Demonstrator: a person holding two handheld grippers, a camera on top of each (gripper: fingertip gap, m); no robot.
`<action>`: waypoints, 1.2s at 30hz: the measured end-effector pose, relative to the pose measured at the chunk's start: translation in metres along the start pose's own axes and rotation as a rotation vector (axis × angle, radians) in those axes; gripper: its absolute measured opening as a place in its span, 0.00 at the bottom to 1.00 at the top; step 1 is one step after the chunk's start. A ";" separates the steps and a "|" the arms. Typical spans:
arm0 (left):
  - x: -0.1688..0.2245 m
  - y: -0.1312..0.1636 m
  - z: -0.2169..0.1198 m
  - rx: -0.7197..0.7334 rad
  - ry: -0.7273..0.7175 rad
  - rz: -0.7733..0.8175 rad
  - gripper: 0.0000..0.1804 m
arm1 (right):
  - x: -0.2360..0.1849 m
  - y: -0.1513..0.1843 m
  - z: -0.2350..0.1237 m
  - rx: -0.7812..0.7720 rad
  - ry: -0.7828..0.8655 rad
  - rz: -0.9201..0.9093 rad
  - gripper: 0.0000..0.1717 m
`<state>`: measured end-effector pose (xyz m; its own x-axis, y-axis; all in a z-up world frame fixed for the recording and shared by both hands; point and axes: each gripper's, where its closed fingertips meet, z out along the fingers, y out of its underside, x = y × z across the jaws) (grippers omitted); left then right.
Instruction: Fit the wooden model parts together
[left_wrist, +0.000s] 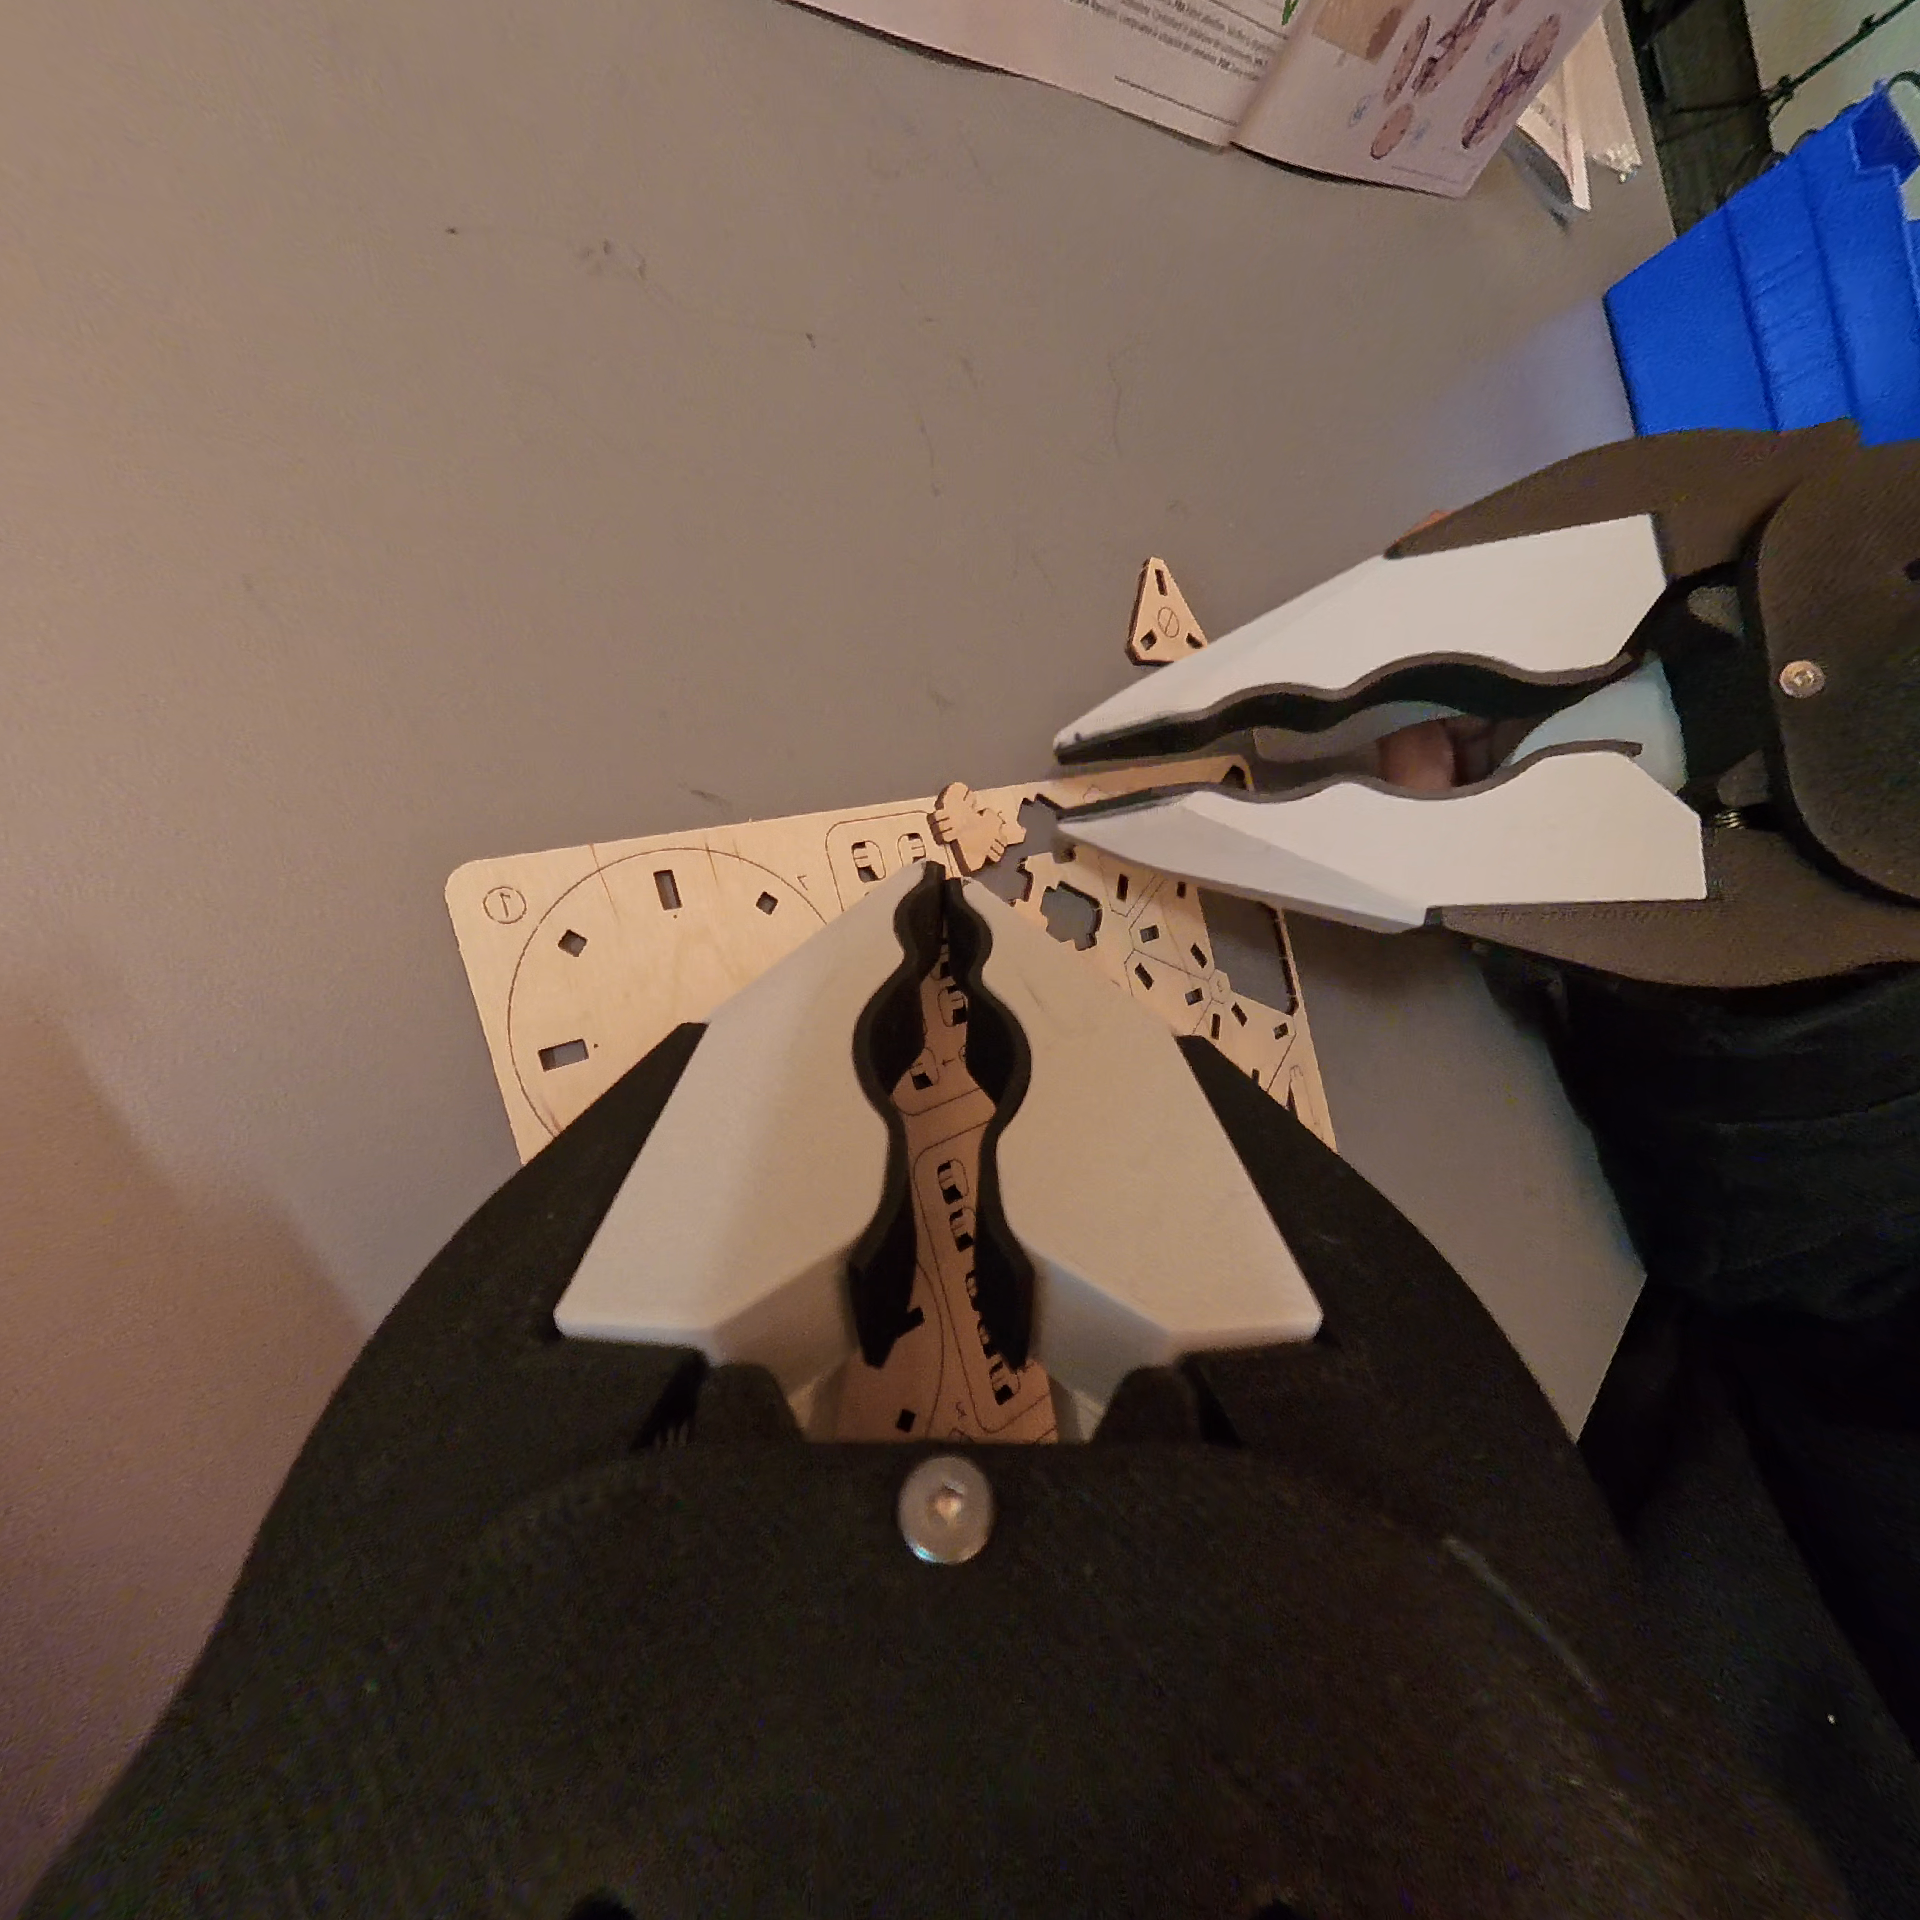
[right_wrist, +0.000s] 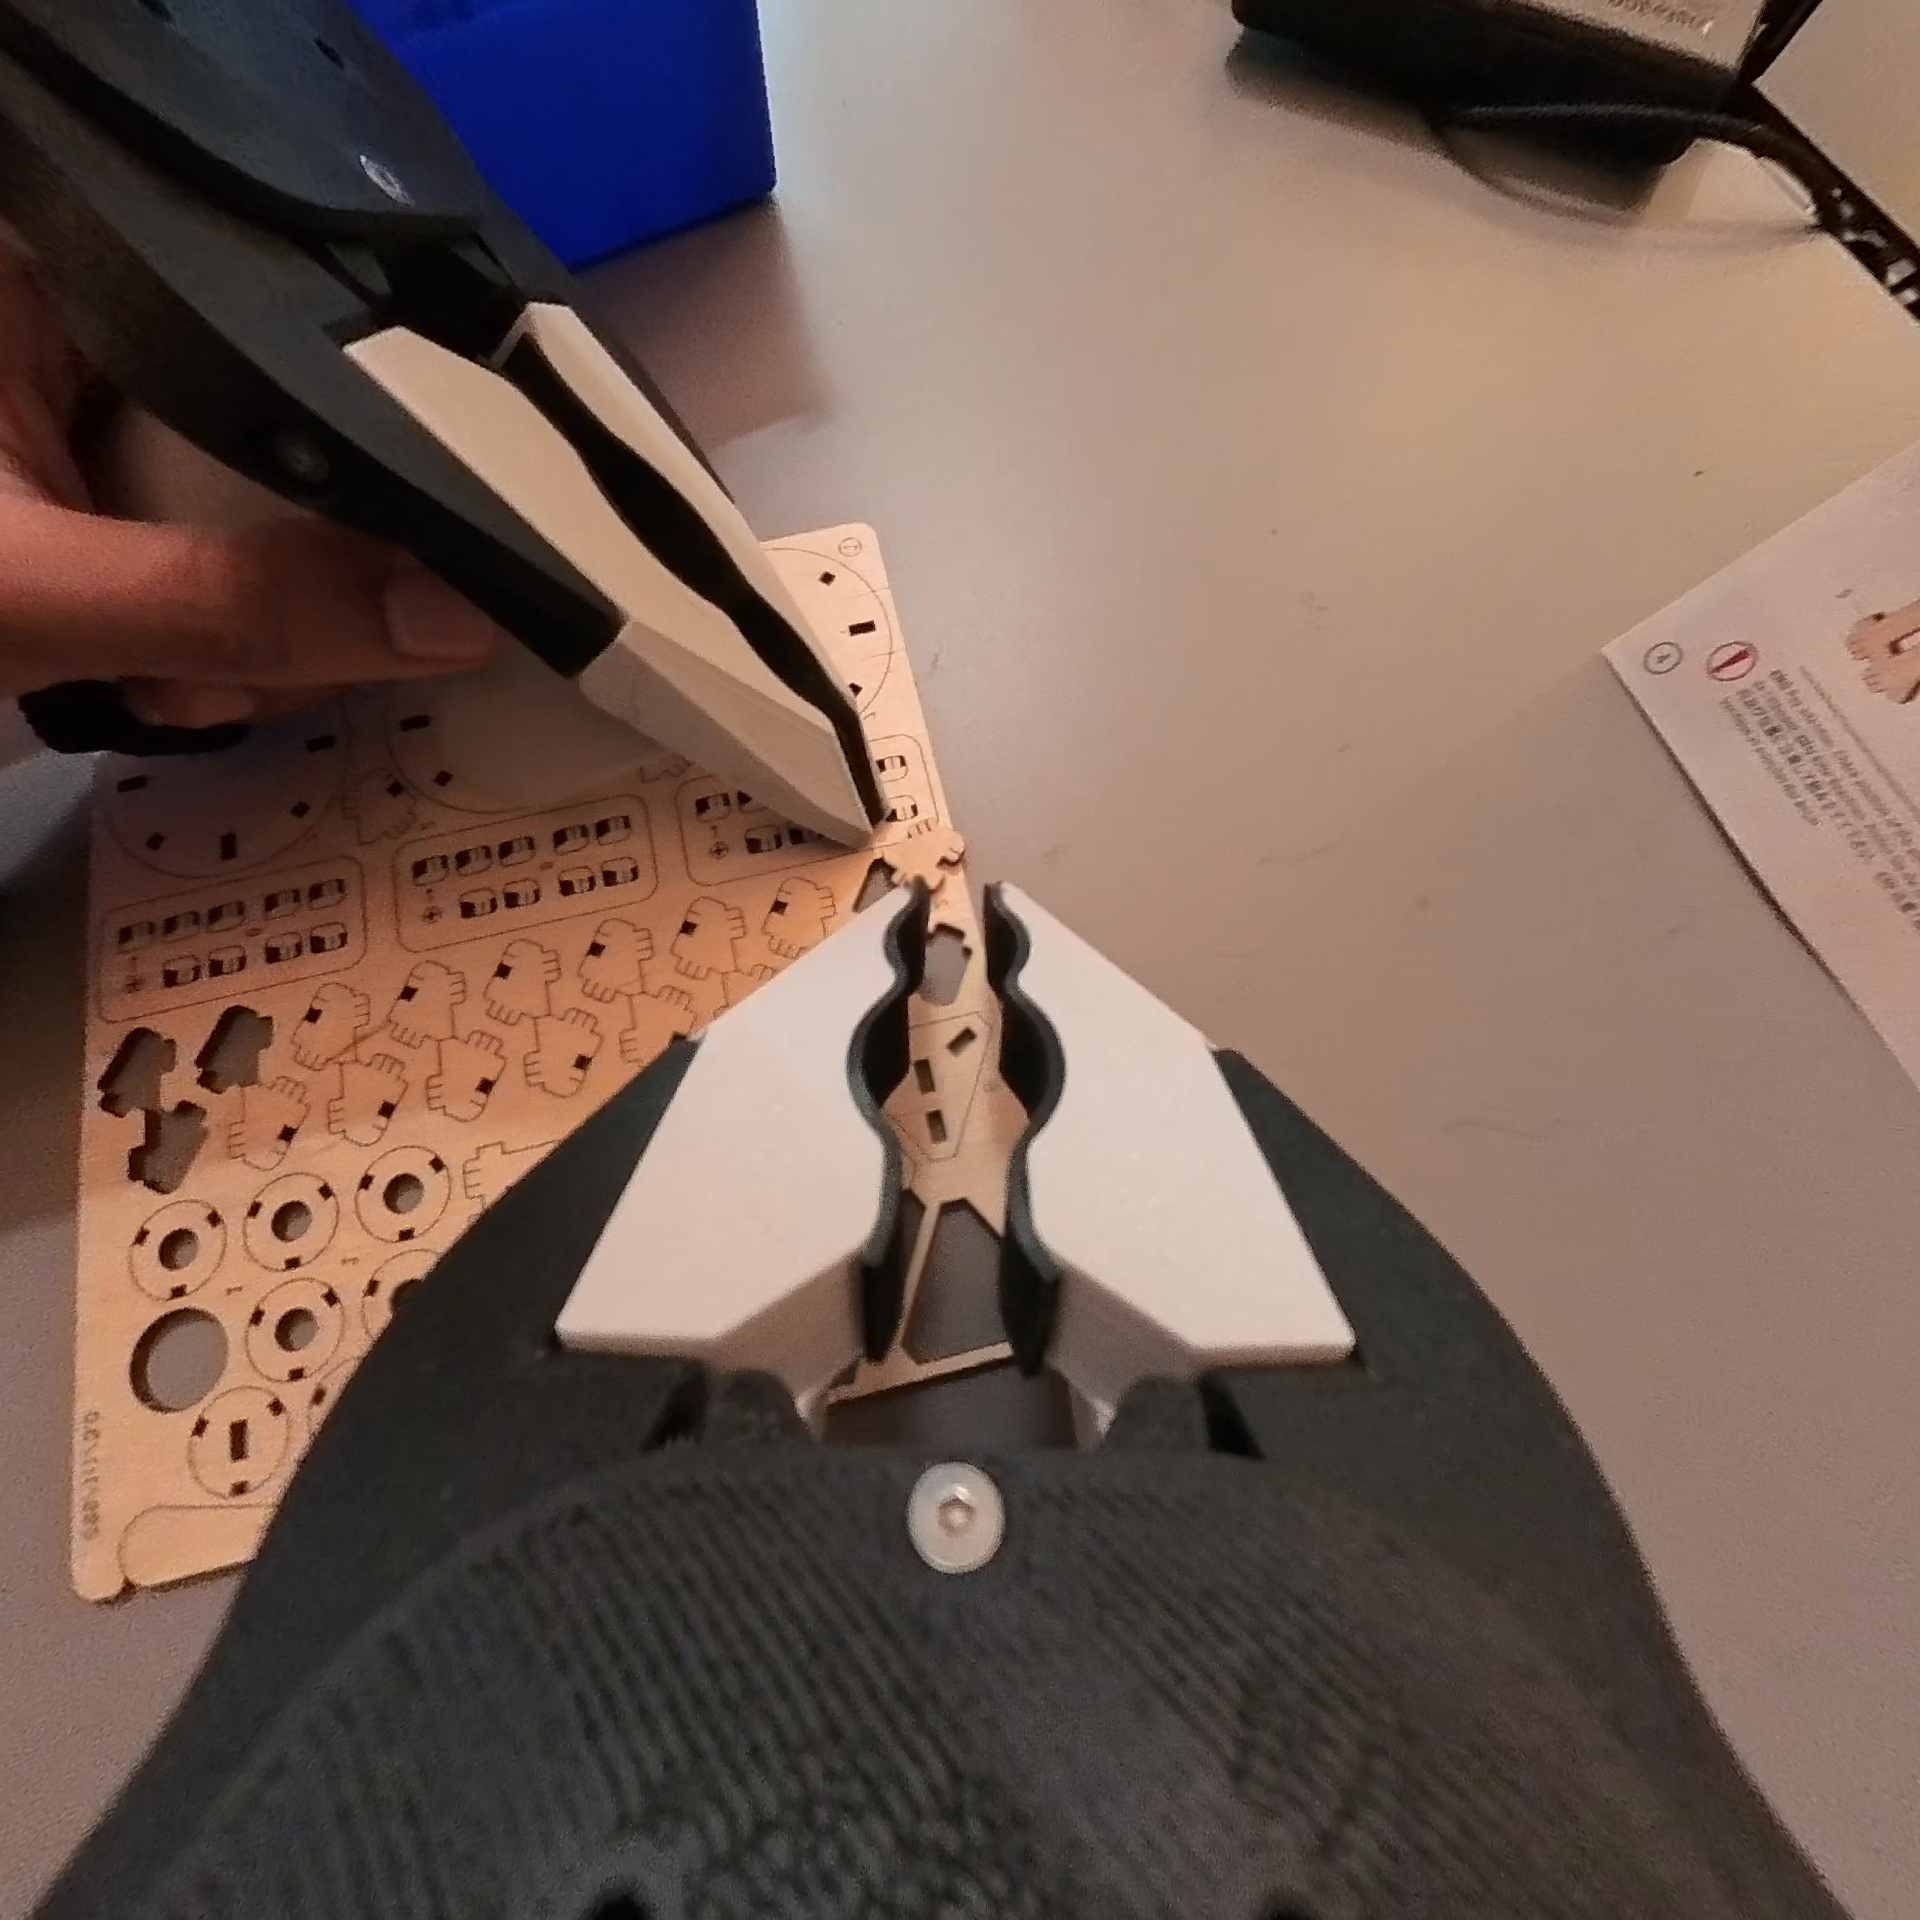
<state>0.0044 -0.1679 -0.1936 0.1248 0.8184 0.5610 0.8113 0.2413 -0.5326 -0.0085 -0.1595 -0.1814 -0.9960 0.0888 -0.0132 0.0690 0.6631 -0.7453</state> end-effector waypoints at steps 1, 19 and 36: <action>0.000 0.000 0.000 0.000 0.000 0.000 0.00 | 0.001 0.000 0.000 0.001 -0.005 0.002 0.06; 0.000 0.000 0.000 0.000 0.007 -0.007 0.00 | -0.010 0.004 0.012 -0.086 -0.218 -0.150 0.12; 0.007 0.003 0.004 -0.018 0.046 -0.006 0.00 | -0.007 0.011 0.008 -0.082 -0.226 -0.315 0.05</action>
<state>0.0052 -0.1598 -0.1934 0.1459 0.7920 0.5928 0.8222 0.2362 -0.5178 -0.0009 -0.1585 -0.1950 -0.9560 -0.2884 0.0544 -0.2468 0.6897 -0.6807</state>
